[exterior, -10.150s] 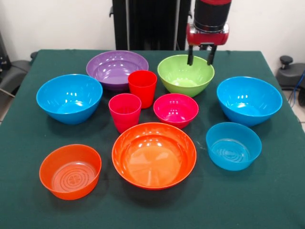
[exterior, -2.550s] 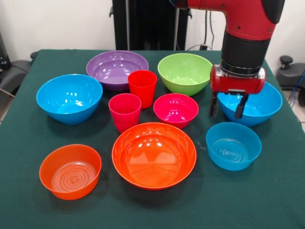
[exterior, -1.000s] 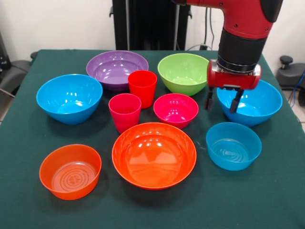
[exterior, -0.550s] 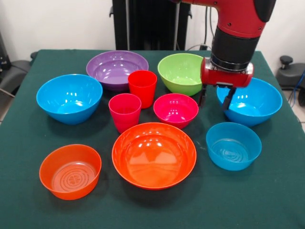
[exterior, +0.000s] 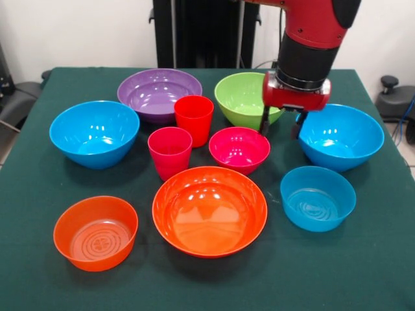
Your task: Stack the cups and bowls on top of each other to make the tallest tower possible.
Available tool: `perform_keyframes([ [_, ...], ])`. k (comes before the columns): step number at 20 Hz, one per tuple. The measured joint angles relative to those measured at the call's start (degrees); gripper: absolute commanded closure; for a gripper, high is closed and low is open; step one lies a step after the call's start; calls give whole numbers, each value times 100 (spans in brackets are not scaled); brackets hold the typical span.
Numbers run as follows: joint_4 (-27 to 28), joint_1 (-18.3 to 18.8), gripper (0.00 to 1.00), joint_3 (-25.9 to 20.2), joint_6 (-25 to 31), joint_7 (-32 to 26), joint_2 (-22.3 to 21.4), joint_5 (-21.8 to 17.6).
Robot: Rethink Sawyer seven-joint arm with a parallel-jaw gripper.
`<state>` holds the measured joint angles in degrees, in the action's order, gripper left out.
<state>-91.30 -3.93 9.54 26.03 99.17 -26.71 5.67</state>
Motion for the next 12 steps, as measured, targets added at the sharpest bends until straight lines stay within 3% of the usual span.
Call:
perform_keyframes([
  [12,-324,218,0,1,-49,0,-157,-387],
])
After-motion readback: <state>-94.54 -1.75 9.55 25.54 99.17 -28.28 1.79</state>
